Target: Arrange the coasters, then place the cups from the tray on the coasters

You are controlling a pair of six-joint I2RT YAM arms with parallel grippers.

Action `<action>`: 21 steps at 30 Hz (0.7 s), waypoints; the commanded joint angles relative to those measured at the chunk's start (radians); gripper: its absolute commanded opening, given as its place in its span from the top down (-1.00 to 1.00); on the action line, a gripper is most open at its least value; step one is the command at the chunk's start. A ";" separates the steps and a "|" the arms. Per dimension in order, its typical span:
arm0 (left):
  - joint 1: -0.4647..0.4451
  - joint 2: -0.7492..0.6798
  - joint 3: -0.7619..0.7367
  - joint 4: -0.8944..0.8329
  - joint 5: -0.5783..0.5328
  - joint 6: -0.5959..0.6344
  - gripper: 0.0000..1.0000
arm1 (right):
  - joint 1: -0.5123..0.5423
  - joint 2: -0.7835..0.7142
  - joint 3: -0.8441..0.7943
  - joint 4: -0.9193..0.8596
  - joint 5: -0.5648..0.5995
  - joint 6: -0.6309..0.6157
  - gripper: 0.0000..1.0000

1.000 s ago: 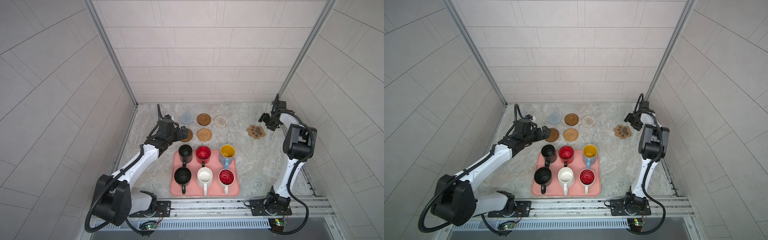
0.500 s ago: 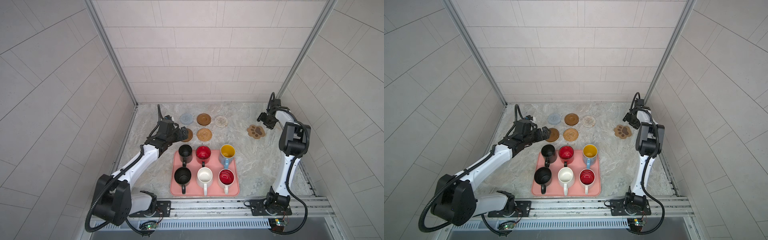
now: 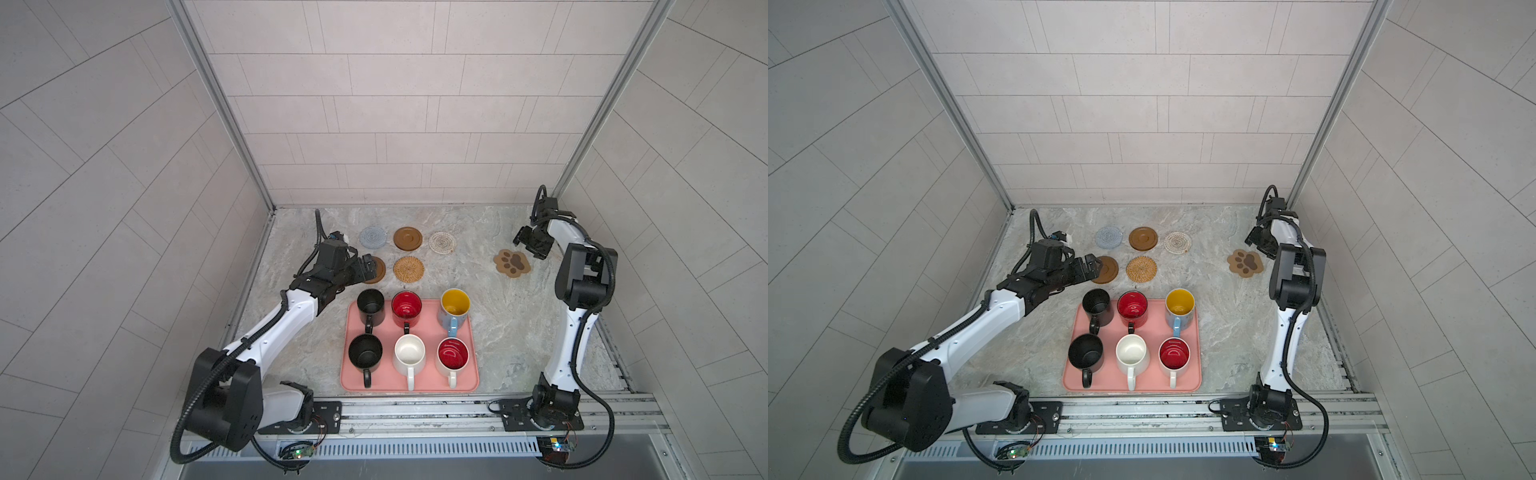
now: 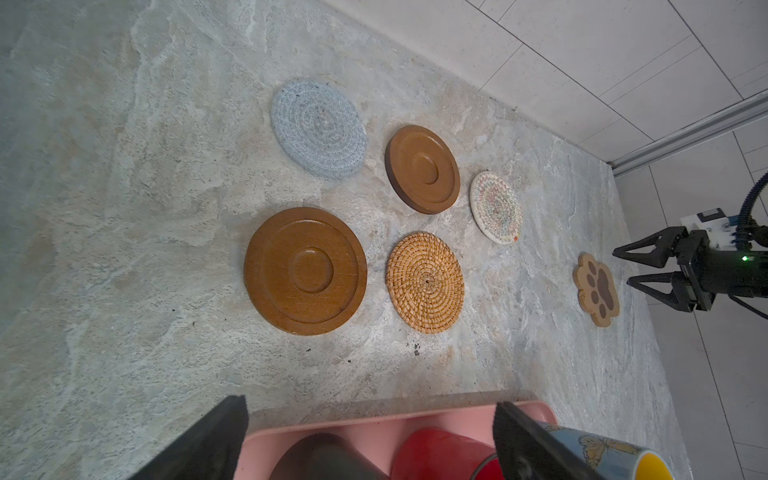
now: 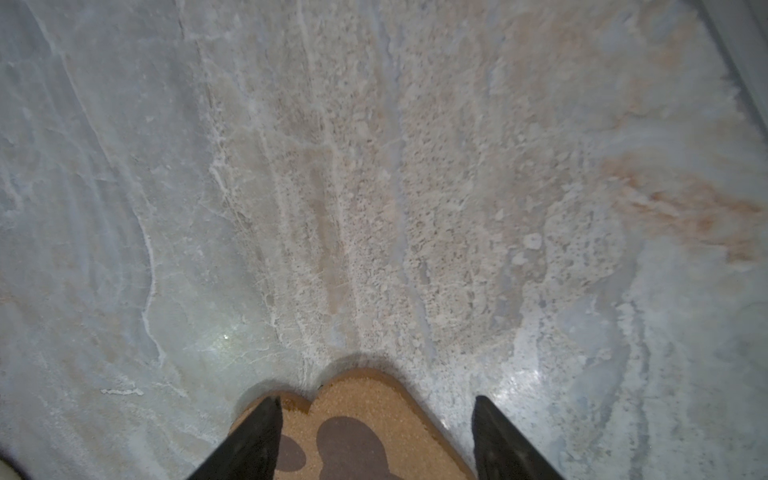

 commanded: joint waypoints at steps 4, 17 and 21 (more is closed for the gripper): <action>0.004 -0.006 -0.011 0.019 -0.001 -0.007 -1.00 | 0.010 0.039 0.016 -0.049 0.024 -0.005 -0.49; 0.003 0.002 -0.015 0.031 0.004 -0.010 -1.00 | 0.037 0.051 0.020 -0.110 0.054 -0.010 -0.48; 0.004 0.006 -0.016 0.039 0.009 -0.010 -1.00 | 0.052 0.037 0.004 -0.127 0.064 0.000 -0.48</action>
